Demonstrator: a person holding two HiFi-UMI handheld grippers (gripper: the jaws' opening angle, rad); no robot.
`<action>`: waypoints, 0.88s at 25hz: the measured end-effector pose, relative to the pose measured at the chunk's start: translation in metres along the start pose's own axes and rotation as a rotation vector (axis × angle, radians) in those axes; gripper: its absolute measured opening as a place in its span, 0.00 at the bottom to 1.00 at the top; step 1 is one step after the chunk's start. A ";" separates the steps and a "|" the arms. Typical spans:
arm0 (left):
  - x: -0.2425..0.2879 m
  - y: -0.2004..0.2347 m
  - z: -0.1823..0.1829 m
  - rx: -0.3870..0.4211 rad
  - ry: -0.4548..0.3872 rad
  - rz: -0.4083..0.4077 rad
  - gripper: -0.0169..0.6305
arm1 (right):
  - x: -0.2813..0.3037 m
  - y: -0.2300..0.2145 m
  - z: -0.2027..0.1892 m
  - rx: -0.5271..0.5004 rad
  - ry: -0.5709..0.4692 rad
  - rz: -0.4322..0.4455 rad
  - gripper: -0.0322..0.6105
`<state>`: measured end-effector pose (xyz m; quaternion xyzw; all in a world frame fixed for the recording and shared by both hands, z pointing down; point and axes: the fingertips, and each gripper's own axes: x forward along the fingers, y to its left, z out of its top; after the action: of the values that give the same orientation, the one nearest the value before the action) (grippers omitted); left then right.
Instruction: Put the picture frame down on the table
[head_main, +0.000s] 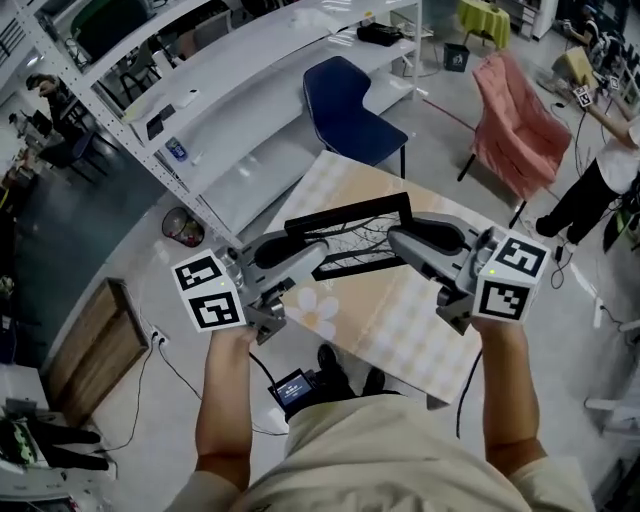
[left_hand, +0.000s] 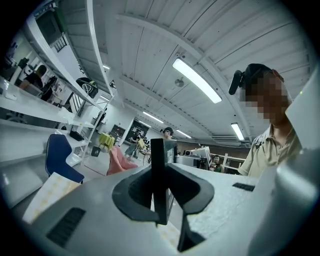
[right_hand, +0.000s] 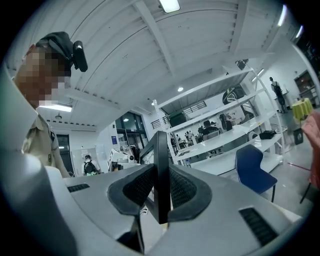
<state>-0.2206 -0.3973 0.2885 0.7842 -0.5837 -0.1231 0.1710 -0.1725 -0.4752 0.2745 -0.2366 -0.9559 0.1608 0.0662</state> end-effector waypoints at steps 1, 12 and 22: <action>0.000 0.004 -0.003 0.002 0.001 0.004 0.12 | 0.003 -0.004 -0.004 0.000 0.000 0.003 0.17; -0.001 0.023 -0.021 -0.038 0.010 0.019 0.12 | 0.014 -0.021 -0.025 0.028 0.029 -0.007 0.17; -0.004 0.112 -0.032 -0.101 0.054 0.020 0.12 | 0.073 -0.084 -0.049 0.100 0.072 -0.047 0.18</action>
<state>-0.3069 -0.4183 0.3635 0.7717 -0.5797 -0.1295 0.2272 -0.2627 -0.4969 0.3526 -0.2159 -0.9491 0.1979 0.1162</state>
